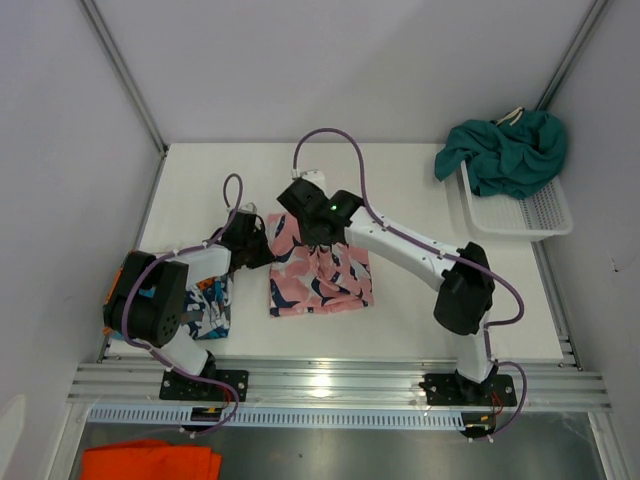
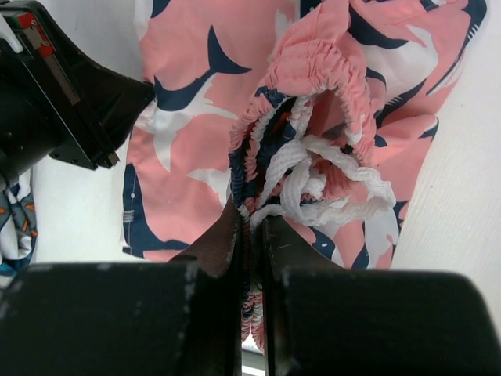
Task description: Fold and stack the shorts
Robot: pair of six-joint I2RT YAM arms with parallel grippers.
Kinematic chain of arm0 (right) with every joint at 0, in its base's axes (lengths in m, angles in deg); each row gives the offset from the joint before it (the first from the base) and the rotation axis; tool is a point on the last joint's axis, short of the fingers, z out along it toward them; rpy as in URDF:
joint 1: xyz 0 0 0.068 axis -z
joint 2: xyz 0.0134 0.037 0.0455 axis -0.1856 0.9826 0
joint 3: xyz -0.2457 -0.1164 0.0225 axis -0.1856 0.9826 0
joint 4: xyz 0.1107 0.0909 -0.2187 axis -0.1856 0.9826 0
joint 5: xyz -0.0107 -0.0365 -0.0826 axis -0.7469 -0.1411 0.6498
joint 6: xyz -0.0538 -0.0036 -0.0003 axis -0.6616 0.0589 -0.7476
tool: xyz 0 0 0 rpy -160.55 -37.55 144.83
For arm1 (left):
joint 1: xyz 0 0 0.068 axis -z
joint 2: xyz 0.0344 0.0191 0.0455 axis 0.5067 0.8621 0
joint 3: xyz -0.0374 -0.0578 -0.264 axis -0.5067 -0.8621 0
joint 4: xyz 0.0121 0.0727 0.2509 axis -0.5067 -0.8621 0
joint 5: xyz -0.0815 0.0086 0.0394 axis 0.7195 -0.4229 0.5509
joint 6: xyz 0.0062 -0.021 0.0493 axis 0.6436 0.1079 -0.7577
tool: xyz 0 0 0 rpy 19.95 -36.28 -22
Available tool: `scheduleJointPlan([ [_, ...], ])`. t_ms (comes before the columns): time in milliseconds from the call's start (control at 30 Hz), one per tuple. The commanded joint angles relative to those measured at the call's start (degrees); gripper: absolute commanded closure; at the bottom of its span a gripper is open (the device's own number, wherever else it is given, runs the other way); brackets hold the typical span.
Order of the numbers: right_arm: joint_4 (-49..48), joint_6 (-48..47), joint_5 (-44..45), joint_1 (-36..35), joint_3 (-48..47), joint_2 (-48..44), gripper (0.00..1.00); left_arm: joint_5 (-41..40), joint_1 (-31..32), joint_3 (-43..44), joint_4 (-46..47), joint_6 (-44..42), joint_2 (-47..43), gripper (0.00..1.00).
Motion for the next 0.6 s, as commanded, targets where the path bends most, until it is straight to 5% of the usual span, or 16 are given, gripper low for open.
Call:
scheduleJointPlan([
  [0, 2.67, -0.79, 6.12, -1.63, -5.76, 3.54, 1.0, 0.06, 0.58, -1.15, -1.69, -0.12, -1.57, 0.97],
  [333, 2.76, 0.17, 8.05, -4.54, -10.6, 12.24, 1.0, -0.12, 0.58, -1.76, -1.25, 0.4, -2.1, 0.98],
  [567, -6.36, 0.09, 8.23, -5.68, -5.07, 12.16, 1.0, 1.02, 0.58, -2.38, -0.2, 0.93, -2.01, 0.99],
])
